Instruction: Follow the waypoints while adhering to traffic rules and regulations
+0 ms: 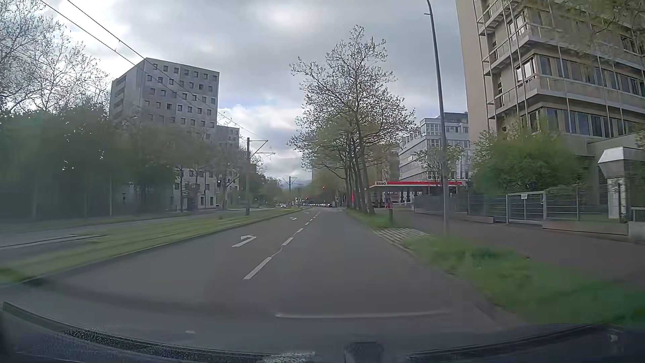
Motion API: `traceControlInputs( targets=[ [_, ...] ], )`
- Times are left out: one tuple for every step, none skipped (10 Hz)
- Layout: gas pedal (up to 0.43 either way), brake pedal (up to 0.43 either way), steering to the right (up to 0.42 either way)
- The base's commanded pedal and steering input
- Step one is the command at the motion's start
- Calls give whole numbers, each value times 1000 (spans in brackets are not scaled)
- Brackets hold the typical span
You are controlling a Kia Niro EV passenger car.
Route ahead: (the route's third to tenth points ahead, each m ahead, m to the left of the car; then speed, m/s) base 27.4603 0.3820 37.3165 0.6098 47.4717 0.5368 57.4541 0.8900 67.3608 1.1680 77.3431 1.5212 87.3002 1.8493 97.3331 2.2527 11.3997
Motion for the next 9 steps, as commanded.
traceControlInputs(
  targets=[
    [67, 0, 2],
    [67, 0, 1],
    [67, 0, 1],
    [59, 0, 1],
    [59, 0, 1],
    [39, 0, 1],
    [39, 0, 0],
    [39, 0, 0],
    [39, 0, 0]
  ],
)
